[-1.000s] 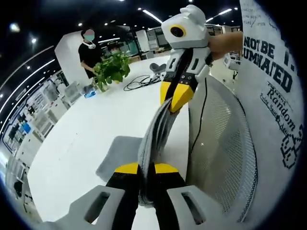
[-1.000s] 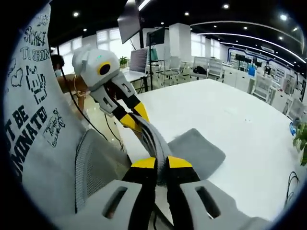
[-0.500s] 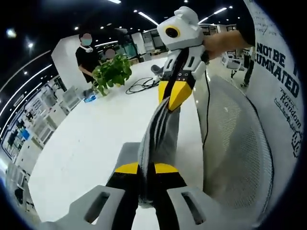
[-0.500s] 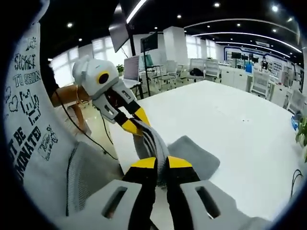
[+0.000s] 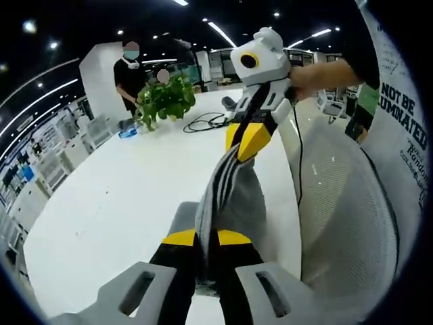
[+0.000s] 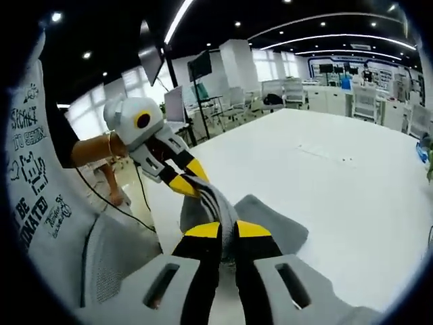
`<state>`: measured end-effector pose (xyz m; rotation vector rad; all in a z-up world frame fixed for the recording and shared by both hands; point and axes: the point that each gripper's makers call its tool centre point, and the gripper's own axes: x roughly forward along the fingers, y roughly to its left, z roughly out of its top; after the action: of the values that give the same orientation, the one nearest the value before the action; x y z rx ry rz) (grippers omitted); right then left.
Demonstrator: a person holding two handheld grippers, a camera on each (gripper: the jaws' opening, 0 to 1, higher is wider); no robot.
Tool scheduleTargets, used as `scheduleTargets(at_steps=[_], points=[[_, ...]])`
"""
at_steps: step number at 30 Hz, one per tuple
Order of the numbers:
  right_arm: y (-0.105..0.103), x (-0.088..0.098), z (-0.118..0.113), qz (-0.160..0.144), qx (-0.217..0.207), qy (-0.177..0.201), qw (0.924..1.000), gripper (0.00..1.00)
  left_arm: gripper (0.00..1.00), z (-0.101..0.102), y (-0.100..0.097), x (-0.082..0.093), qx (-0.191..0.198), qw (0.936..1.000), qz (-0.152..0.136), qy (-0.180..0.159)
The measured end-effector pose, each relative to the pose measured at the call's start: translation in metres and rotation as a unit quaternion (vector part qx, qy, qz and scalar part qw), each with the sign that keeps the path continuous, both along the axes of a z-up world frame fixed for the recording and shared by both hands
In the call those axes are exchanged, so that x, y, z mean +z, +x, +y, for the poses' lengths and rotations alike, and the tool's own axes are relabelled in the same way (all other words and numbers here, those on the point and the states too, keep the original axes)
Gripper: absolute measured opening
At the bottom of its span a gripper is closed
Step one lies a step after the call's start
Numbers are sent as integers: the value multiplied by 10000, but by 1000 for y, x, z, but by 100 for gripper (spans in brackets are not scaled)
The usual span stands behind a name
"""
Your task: Fold the towel on the table until its edges align and the towel forms a compact rectangular stack.
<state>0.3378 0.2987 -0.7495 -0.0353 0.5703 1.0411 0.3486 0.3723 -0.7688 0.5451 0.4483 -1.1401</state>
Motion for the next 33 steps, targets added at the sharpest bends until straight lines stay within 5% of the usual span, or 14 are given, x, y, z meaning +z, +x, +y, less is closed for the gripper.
scheduleTargets(at_steps=[10,20,33], points=[[27,-29,-1,176,-230,-101,9995,5,9,-2,21,-28,270,9994,210,-26],[47,-67,-6,363,-519,-267,9976,5,10,-6,42,-63,735,9970,60,231],[70,-94,-3,494,-708,-360,9956,6,12,1,64,-96,1106,9931,214,333]])
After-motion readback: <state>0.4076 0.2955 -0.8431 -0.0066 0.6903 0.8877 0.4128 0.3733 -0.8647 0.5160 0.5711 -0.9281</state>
